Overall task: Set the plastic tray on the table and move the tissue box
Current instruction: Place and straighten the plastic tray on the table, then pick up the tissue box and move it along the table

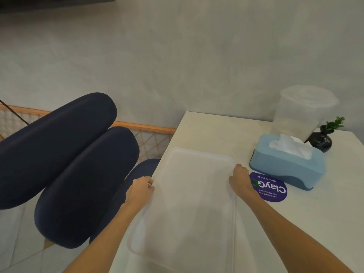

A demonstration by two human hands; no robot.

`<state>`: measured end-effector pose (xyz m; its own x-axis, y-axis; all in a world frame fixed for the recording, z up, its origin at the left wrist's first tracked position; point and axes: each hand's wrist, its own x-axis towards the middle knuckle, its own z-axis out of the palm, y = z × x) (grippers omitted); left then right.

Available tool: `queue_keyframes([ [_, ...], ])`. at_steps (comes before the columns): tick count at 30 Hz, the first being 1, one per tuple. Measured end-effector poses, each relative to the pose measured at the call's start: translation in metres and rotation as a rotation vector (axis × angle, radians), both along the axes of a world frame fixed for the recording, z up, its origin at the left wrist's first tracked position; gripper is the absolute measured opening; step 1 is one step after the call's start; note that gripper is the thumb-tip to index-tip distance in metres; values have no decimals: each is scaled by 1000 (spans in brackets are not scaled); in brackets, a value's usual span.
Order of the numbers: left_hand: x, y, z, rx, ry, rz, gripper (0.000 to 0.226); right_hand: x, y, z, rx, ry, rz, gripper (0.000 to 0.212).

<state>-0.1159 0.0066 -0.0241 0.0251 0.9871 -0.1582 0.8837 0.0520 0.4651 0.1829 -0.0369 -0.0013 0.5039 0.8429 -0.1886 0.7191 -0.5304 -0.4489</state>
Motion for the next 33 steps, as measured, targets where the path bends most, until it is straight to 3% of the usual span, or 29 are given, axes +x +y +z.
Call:
queue_keyframes([
  [9,-2,-2,3,-25,-2,-7,19,-2,-7,1,-47,-79,30,25],
  [15,-6,-7,5,-41,-20,-23,20,-2,-8,-1,-28,16,15,25],
  [22,-4,-9,6,-60,-18,-61,20,-1,-18,0,-77,-49,-7,24],
  [28,7,-4,24,-29,103,-93,35,14,-23,13,37,-43,-2,31],
  [33,46,4,48,70,-5,-150,39,37,-24,38,197,-98,34,33],
])
